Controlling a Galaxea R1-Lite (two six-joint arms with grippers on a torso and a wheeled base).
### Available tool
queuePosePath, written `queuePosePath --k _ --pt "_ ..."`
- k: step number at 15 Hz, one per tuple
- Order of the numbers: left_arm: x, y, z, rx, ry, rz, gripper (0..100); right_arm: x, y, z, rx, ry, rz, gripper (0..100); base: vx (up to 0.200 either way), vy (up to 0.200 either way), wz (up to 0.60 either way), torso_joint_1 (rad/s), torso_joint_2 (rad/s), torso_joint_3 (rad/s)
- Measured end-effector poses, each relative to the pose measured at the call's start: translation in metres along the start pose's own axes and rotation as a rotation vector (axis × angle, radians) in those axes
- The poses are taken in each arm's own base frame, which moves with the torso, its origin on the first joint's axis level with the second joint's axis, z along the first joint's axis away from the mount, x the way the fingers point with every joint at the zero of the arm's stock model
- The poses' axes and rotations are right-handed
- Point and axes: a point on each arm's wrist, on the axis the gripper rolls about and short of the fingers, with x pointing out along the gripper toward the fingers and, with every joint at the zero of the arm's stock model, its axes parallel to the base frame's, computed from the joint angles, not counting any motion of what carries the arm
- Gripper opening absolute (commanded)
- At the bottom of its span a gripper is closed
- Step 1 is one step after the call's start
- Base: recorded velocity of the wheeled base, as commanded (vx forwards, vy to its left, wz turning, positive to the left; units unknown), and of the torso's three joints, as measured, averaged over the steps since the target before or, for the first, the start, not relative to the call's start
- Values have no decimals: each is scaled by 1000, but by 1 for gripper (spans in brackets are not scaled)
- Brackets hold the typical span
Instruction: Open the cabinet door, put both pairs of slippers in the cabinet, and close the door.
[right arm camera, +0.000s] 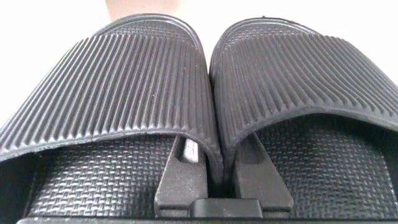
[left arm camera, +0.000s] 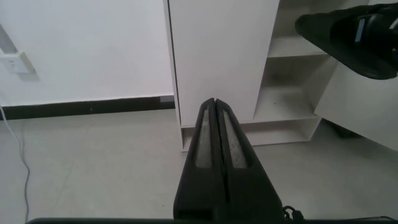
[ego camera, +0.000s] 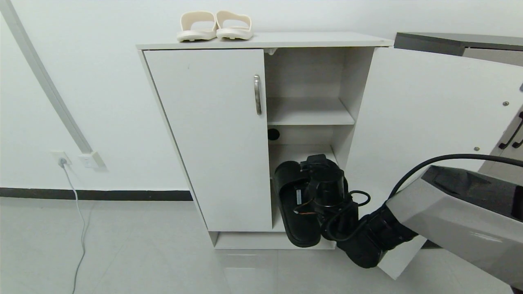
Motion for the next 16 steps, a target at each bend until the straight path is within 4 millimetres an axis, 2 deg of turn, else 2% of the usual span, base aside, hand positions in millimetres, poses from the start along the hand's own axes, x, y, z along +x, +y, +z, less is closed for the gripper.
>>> queuePosePath --k 2,5,8,16 --pt "0 0 0 0 0 0 0 11 6 -8 35 70 -8 0 0 0 0 0 0 0" --pt "0 0 0 0 0 -1 0 23 2 -11 56 102 -36 0 0 0 0 0 0 0" --pt "0 0 0 0 0 0 0 25 2 -15 49 117 -39 0 0 0 0 0 0 0" --pt "0 0 0 0 0 0 0 28 1 -17 47 122 -46 0 0 0 0 5 0 -182"
